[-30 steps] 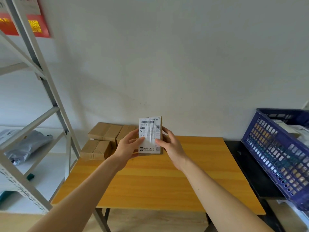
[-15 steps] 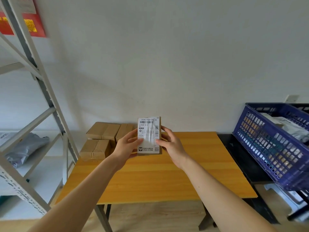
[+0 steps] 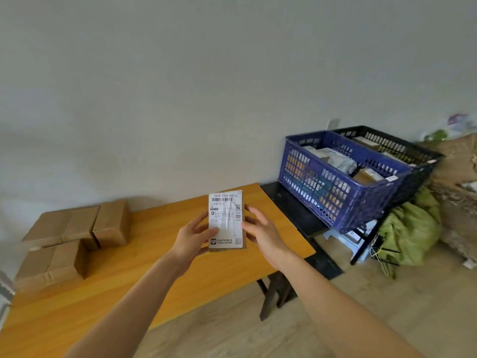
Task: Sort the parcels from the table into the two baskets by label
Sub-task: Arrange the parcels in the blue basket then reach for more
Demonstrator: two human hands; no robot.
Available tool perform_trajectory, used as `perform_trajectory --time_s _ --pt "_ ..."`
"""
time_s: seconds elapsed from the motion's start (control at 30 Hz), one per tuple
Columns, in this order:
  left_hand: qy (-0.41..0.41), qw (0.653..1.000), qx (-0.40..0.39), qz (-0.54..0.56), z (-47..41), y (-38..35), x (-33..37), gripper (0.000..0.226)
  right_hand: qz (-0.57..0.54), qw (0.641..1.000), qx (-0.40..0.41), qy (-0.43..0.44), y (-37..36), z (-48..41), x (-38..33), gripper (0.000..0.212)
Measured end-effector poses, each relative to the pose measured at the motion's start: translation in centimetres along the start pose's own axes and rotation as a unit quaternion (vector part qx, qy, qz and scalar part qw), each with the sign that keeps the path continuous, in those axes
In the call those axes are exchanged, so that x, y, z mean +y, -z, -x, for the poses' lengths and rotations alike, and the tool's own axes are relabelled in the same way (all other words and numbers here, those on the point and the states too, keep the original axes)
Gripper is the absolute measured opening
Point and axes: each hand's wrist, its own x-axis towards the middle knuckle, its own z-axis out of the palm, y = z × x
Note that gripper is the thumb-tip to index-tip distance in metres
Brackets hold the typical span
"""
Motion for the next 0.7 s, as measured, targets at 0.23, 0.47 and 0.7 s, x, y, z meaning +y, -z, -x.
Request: perform_trajectory --time_s 0.23,0.47,0.7 --pt "0.008 0.997 -0.062 -0.042 -2.5 -9.0 0.2 0.061 0.014 0.998 0.061 -0.005 9.1 2.5 -0.2 0.043" --pt "0.004 0.994 -0.087 -0.064 -4.4 -20.2 0.3 0.063 0.01 0.996 0.094 0.001 20.3 3.4 0.7 0.038" --pt "-0.003 0.99 -0.101 -0.095 -6.7 -32.4 -0.2 0.067 -0.012 0.993 0.114 0.0 32.0 4.2 1.7 0.033"
